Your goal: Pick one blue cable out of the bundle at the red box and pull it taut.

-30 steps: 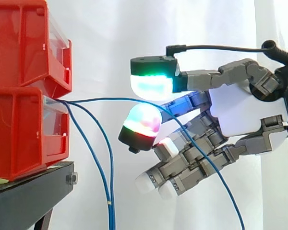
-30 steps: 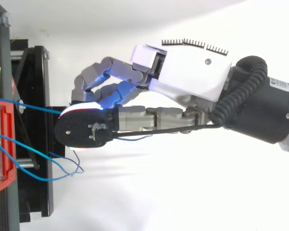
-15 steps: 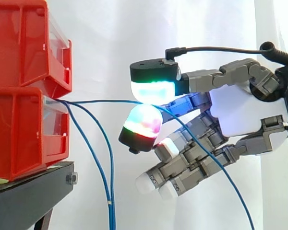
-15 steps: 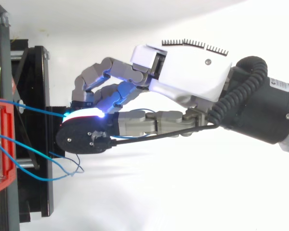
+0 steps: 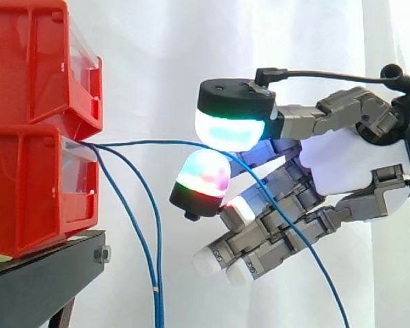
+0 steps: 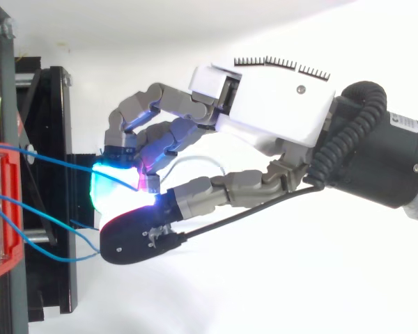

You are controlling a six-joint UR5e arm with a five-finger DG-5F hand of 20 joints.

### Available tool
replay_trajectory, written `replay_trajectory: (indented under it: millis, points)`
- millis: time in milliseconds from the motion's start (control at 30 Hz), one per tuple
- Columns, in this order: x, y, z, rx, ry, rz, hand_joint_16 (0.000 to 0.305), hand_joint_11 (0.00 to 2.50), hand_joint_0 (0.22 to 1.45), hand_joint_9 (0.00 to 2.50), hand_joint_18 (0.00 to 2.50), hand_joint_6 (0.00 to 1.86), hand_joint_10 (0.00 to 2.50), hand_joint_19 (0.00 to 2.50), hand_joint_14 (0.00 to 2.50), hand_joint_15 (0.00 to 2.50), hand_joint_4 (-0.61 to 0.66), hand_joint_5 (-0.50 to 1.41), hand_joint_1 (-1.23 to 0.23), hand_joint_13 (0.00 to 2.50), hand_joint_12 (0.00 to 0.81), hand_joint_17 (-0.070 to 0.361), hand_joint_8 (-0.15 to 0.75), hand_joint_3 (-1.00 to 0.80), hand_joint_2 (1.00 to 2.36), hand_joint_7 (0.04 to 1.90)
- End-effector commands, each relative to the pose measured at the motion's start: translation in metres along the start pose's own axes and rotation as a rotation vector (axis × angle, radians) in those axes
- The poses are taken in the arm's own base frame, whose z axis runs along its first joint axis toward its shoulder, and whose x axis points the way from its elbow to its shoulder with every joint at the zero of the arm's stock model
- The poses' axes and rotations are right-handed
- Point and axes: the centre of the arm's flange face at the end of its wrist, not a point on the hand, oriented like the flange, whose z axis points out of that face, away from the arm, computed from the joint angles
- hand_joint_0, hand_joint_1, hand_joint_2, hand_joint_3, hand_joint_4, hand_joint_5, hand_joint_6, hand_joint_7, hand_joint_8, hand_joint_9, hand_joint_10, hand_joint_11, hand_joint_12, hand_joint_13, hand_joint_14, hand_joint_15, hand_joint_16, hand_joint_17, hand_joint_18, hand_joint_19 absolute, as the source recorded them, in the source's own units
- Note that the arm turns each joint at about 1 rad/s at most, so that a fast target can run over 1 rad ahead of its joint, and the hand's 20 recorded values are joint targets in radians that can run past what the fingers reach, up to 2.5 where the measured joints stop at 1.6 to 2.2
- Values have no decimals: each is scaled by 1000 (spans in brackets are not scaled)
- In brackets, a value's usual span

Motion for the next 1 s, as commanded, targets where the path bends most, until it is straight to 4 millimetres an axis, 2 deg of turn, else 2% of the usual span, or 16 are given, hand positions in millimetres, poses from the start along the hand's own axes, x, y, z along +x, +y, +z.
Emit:
replay_trajectory:
  millis: [0,133,167,267,400,433,533,767,967]
  points:
    - [0,0,0,1,0,0,59,1104,484,944,564,930,5,236,10,337,118,-180,-590,568,426,132,352,-500,1000,870]
    - [0,0,0,-1,0,0,55,1106,544,950,524,919,8,268,10,344,95,-178,-370,556,406,123,341,-500,1000,912]
    - [0,0,0,-1,0,0,54,1102,555,950,519,918,9,274,11,349,95,-178,-364,554,403,122,337,-500,1000,918]
    - [0,0,0,-1,0,0,53,1111,588,939,497,918,9,288,11,347,83,-186,-369,544,402,119,336,-350,1010,908]
    - [0,0,0,1,0,0,53,1096,575,888,497,917,9,281,12,343,96,-191,-494,530,404,120,334,-219,1017,892]
    - [0,0,0,1,0,0,53,1096,575,885,501,918,10,276,11,344,97,-192,-572,530,403,120,332,-194,1018,901]
    - [0,0,0,1,0,0,55,1092,577,886,521,922,8,264,12,341,110,-192,-631,539,409,123,338,-171,1017,886]
    - [0,0,0,-1,0,2,53,1093,586,884,528,922,9,254,12,339,111,-190,-707,537,401,119,328,-216,1016,896]
    - [0,0,0,-1,0,2,53,1091,611,889,535,922,9,246,10,333,110,-187,-766,545,396,119,326,-342,1010,899]
